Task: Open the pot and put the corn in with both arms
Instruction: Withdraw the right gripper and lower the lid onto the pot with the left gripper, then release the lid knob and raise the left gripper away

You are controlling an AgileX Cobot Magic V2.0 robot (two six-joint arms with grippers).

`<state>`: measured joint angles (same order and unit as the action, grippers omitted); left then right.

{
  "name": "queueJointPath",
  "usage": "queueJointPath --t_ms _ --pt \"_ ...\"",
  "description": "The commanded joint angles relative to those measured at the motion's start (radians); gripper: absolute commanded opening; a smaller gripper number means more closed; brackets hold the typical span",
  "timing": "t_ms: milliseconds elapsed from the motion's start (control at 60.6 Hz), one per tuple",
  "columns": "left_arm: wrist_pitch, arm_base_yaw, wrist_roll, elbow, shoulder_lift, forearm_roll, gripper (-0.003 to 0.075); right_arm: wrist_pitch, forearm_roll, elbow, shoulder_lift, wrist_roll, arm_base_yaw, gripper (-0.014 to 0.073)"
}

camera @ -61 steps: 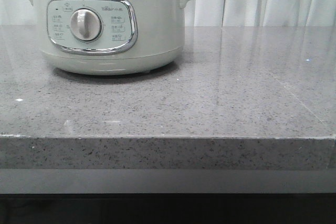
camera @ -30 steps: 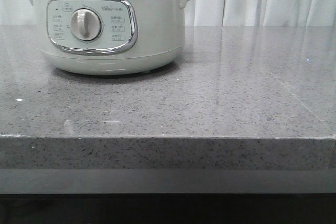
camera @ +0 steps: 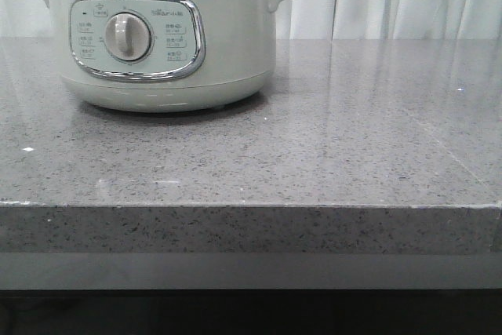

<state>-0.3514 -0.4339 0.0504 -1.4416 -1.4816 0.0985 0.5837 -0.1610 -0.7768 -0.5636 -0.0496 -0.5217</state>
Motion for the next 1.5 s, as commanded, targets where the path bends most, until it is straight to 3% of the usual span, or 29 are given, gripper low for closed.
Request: queueJointPath --t_ms 0,396,1073,1486 --pt "0.166 -0.005 -0.004 -0.092 -0.014 0.011 0.0165 -0.075 -0.008 -0.026 -0.001 0.001 0.0 0.0508" --pt "0.27 -0.005 -0.004 -0.132 -0.167 0.011 0.0165 -0.073 -0.008 -0.026 -0.001 0.001 0.0 0.0508" --pt "0.134 -0.005 -0.004 -0.132 -0.186 0.011 0.0165 -0.073 -0.008 -0.026 -0.001 0.001 0.0 0.0508" --pt "0.126 -0.005 -0.004 -0.133 -0.185 0.011 0.0165 -0.072 -0.008 -0.026 -0.001 0.001 0.0 0.0508"
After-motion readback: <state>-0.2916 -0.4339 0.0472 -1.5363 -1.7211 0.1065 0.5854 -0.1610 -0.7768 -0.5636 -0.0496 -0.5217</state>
